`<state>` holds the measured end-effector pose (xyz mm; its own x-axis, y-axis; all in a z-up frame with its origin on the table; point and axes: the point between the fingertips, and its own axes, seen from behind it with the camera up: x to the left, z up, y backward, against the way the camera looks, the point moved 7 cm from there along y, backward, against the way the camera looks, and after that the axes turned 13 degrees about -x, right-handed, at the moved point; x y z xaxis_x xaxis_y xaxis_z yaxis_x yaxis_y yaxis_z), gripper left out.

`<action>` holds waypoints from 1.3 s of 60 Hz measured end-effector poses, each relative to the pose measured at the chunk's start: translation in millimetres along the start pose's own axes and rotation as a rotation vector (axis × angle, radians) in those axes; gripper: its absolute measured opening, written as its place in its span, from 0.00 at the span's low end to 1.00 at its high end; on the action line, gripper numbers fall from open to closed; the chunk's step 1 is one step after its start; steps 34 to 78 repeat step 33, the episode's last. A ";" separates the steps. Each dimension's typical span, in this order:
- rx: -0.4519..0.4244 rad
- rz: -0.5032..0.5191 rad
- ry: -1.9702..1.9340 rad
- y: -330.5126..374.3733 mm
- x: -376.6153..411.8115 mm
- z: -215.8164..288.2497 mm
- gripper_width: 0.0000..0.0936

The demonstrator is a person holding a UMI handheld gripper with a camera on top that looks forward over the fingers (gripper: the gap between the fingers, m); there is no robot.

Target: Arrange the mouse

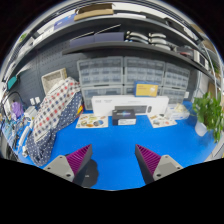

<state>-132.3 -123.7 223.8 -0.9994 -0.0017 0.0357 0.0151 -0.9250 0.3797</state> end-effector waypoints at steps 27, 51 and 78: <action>-0.036 0.007 0.016 60.3 -174.2 7.5 0.91; -0.024 0.000 0.010 67.0 -195.3 -2.1 0.91; -0.024 0.000 0.010 67.0 -195.3 -2.1 0.91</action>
